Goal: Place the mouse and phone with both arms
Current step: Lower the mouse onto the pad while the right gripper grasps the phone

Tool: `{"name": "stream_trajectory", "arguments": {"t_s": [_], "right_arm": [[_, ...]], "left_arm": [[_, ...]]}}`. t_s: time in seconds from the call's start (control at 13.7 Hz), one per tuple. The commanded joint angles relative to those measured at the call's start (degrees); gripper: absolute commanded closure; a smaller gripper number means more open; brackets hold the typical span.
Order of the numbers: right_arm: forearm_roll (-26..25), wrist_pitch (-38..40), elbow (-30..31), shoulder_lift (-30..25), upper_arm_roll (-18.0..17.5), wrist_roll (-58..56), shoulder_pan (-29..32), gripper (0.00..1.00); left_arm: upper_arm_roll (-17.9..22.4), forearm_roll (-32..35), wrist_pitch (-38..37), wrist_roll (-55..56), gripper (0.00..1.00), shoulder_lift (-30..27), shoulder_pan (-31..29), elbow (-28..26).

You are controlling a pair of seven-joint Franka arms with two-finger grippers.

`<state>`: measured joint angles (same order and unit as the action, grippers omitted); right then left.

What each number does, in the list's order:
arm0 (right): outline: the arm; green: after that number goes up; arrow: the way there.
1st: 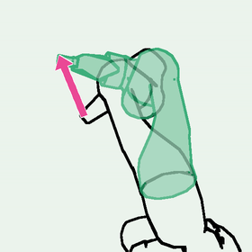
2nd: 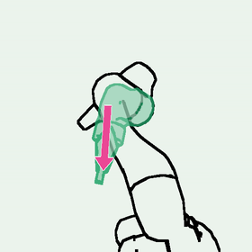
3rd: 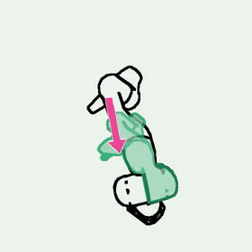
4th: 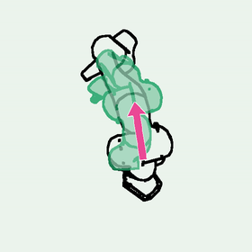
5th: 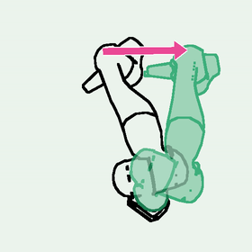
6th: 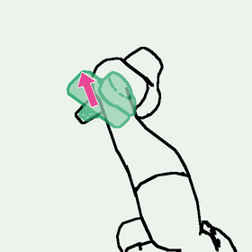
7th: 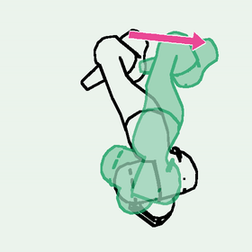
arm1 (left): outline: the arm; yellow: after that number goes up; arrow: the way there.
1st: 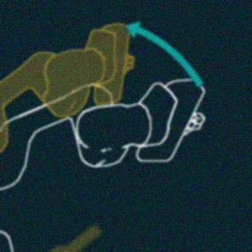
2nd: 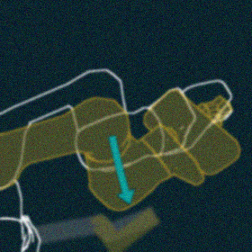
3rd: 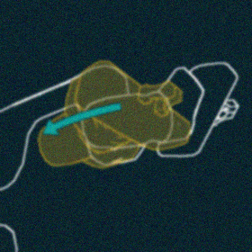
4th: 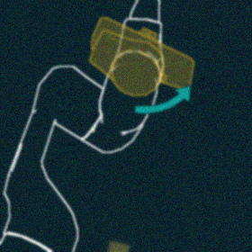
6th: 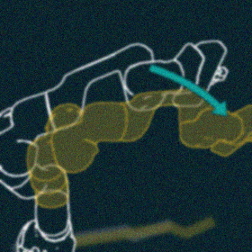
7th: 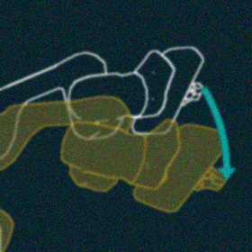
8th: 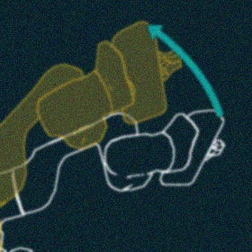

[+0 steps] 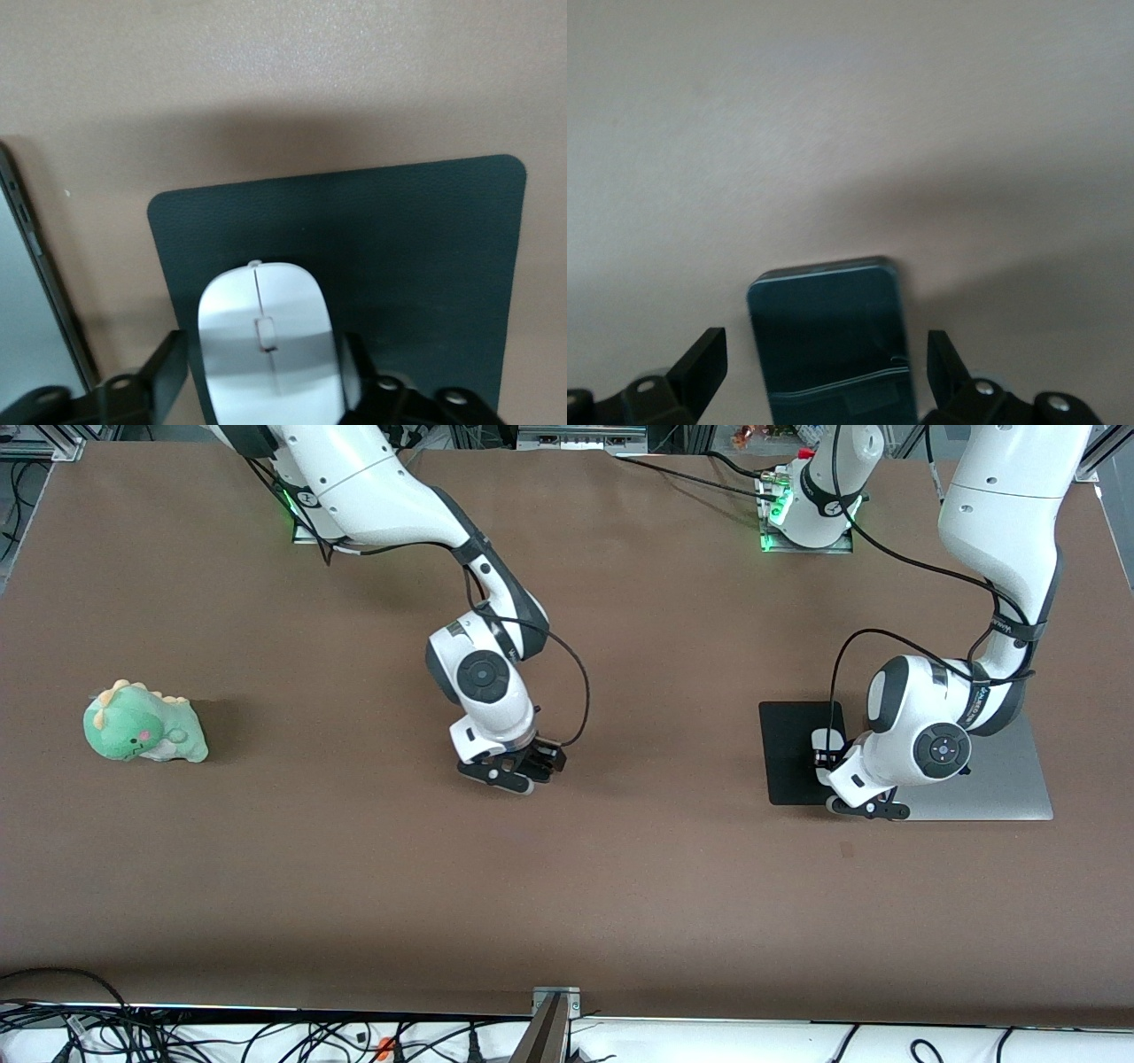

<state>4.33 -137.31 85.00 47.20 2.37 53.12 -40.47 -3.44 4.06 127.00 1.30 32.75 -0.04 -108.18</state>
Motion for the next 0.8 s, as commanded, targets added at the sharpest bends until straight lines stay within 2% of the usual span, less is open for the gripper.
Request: {"name": "stream_trajectory", "arguments": {"t_s": [0.0, 0.15, 0.29, 0.51, 0.59, 0.73], "right_arm": [[-3.18, 0.2, -2.39, 2.19, 0.71, 0.76, -0.92, 0.0], [-4.58, -0.06, -2.21, 2.37, 0.62, 0.41, -1.01, 0.0], [-5.21, 0.2, -1.42, 1.93, 0.71, -0.55, -1.01, 0.0], [-4.86, 0.2, -1.33, 1.93, 0.62, 0.14, -1.1, 0.01], [-4.85, 0.2, -1.25, 1.93, 0.53, 0.23, -1.1, 0.05], [-4.94, 0.2, -1.07, 2.01, 0.53, 0.15, -1.1, 0.21]], "left_arm": [[-0.34, 0.16, -0.26, -0.6, 0.0, -1.46, -0.4, -0.19], [-0.42, 0.07, -4.18, -0.86, 0.0, -2.68, -0.74, 2.52], [-1.3, -2.81, -11.91, -0.86, 0.0, -2.78, -0.66, 9.01], [-1.48, -3.36, -24.91, -0.95, 0.0, -3.48, -0.75, 18.33], [-1.57, -3.44, -29.05, -0.95, 0.0, -3.83, -0.66, 21.58], [-1.48, -6.59, -36.44, -0.95, 0.0, -4.79, -0.75, 28.0]]}}
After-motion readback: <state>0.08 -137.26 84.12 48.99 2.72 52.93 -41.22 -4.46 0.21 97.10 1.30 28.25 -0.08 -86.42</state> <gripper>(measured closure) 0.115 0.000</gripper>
